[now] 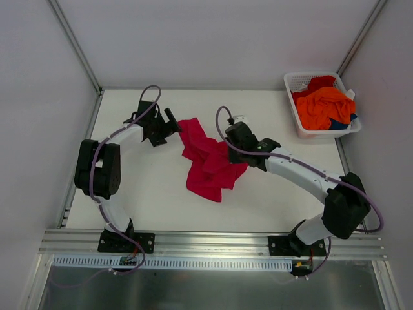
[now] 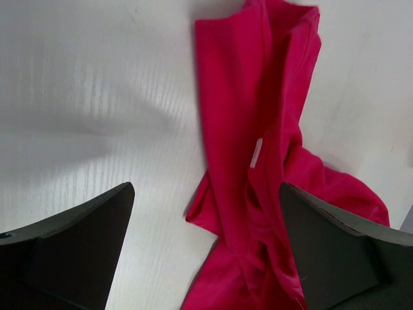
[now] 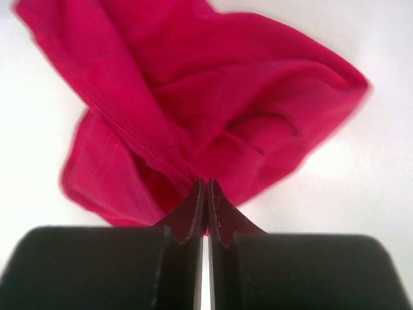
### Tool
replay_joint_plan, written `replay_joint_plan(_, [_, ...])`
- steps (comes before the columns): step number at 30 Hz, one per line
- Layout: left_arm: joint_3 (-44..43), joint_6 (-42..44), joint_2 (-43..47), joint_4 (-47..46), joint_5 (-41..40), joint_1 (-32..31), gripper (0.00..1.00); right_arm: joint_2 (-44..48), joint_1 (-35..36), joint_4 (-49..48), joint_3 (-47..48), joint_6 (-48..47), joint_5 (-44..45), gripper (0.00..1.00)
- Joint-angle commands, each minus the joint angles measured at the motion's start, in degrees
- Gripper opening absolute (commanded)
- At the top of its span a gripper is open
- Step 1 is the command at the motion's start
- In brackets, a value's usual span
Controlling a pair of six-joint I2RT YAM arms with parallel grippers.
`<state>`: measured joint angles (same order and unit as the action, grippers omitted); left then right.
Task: Fold and stack the t-shirts
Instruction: Flatten out the tshirt
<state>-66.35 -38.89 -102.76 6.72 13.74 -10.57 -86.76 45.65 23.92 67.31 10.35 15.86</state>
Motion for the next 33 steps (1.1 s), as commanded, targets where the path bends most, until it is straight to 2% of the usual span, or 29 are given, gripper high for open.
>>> replay_joint_plan(1, [-3.8,-2.4,-1.1,-0.7,-2.6,-0.7,0.97,9.0,-3.9,0.5,-3.4,3.8,4.9,0.01])
replay_joint_plan(8, [-7.0,-6.5,-4.5,-0.7,-5.0,-0.7,0.96,16.7,-16.4,0.6,-10.3,3.3,5.2,0.01])
replay_joint_plan(13, [-12.0,-7.0,-8.5,-0.6,-4.9,-2.5,0.94,18.1,-23.7,0.4,-14.8,2.3,3.0,0.01])
replay_joint_plan(20, [-18.2,-7.8,-14.4,0.1,-8.5,-5.8,0.91,16.9,-28.4,0.2,-16.4,-1.5,0.5,0.01])
replay_joint_plan(26, [-22.8,-7.0,-18.6,2.2,-11.0,-9.1,0.87,16.0,-32.7,-1.6,-17.1,-1.7,-5.1,0.0])
replay_joint_plan(31, [-27.6,-7.9,-23.7,4.4,-12.9,-10.6,0.77,16.6,-33.0,-2.4,-15.1,-4.5,-7.2,0.01])
replay_joint_plan(33, [-28.0,-8.7,-24.7,4.4,-13.1,-10.7,0.67,16.9,-33.0,-2.4,-14.7,-5.2,-7.7,0.01])
